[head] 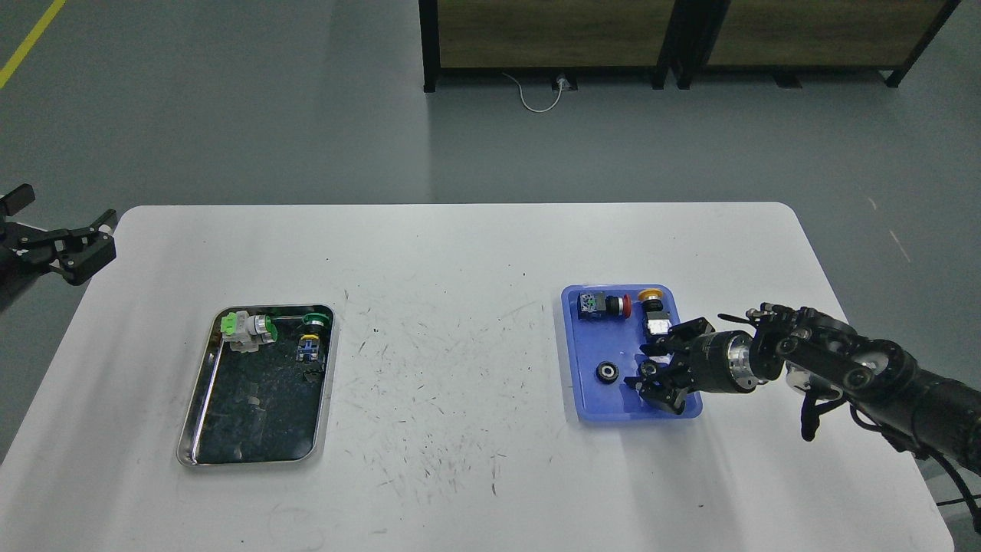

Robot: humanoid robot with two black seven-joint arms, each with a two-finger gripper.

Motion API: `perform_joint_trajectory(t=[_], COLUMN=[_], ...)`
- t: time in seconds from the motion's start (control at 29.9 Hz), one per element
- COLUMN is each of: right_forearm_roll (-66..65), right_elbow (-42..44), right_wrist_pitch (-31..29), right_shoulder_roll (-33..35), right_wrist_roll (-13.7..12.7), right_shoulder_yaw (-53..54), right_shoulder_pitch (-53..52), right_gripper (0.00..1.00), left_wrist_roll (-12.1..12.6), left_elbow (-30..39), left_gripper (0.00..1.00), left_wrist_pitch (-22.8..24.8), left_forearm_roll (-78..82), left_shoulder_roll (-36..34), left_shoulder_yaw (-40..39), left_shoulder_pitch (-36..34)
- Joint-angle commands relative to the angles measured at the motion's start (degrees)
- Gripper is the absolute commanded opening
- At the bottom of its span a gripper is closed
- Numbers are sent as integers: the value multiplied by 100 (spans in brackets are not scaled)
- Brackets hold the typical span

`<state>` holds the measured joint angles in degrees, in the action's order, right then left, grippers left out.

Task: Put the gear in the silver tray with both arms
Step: 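Close the right gripper on the black gear and lift it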

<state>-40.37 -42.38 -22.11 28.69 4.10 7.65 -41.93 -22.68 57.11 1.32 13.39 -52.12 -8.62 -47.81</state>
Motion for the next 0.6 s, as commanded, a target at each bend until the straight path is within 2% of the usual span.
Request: perform_joint_trajectory(t=[0.0,0.57], right_forearm_roll=[3,3], right_elbow=[2,-51], right_wrist_pitch=[-4,-13], right_shoulder_roll=[14,75], right_wrist_roll=[-14,-32], right_shoulder_yaw=[0,-9], right_shoulder_pitch=[0,35], right_gripper=[51,40], left_wrist_roll=[0,0], left_elbow=[-33,-51], left_gripper=[99,99], left_wrist_pitch=[0,0], left_forearm_roll=[6,23], left_shoulder_roll=[9,-18], left_shoulder_yaw=[0,27], left_shoulder_pitch=[9,70])
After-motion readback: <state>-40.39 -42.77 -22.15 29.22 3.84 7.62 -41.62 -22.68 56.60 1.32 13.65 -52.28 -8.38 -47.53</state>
